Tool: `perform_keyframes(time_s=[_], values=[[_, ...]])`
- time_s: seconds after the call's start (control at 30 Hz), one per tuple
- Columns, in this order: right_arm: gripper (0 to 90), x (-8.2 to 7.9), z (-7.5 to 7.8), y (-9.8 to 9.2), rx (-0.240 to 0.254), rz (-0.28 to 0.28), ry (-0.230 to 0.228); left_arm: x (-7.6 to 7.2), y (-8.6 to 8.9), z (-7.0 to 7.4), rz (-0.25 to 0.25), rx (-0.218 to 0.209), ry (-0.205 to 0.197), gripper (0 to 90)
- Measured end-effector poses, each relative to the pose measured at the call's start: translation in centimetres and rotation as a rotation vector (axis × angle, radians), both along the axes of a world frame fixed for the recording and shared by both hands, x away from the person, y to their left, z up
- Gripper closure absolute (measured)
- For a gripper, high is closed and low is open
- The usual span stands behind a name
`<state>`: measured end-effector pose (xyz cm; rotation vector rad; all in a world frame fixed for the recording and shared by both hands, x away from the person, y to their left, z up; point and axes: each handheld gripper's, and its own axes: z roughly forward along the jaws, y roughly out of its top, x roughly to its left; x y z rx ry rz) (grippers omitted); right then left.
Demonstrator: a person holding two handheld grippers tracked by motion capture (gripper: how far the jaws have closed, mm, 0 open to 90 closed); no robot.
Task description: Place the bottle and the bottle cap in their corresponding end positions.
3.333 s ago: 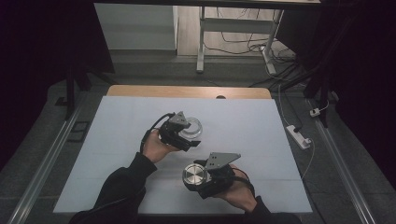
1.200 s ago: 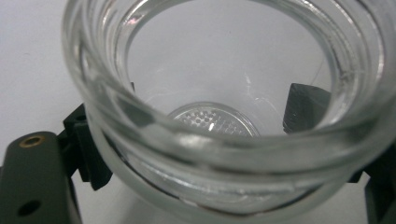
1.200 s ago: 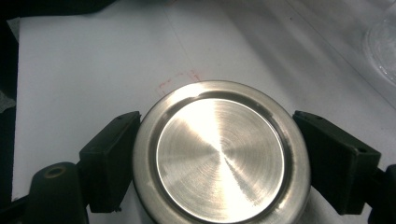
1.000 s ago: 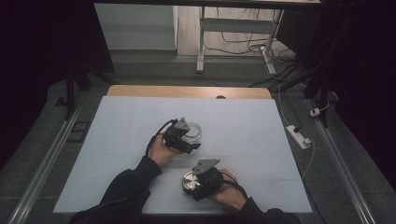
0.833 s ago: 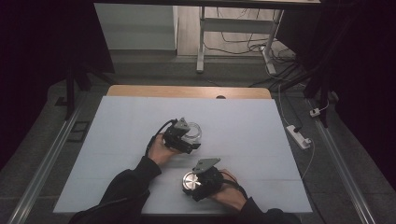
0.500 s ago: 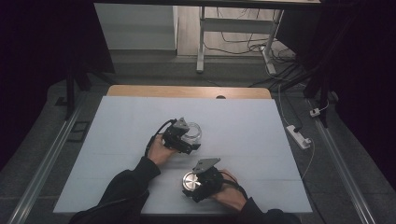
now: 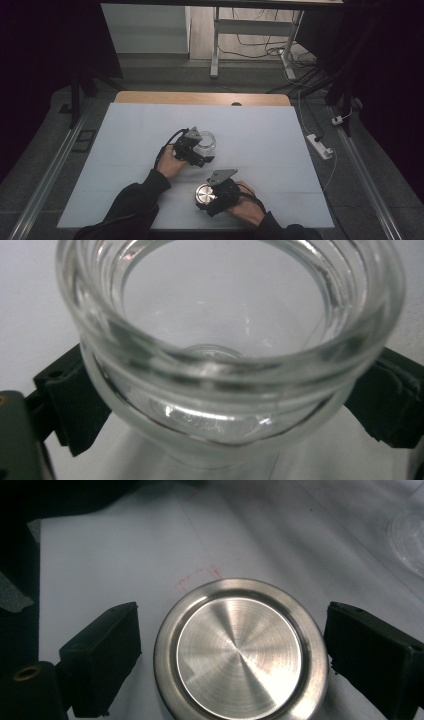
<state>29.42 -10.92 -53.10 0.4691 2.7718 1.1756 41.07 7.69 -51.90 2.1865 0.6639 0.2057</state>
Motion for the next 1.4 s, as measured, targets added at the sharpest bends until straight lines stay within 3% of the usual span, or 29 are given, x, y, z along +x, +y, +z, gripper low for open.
perform_keyframes(time_s=[0.4,0.63,1.4], values=[[6.7,0.0,0.7,-0.4,0.027,-0.023,-0.006,-0.1,1.3,0.7,0.008,-0.036,0.025,1.7],[6.0,0.1,1.2,-0.8,0.047,-0.034,-0.022,-0.5,1.7,1.0,0.005,-0.035,0.028,1.2],[4.7,0.3,2.5,-2.1,0.093,-0.079,-0.047,-3.1,2.9,2.0,-0.007,-0.052,0.017,1.4]])
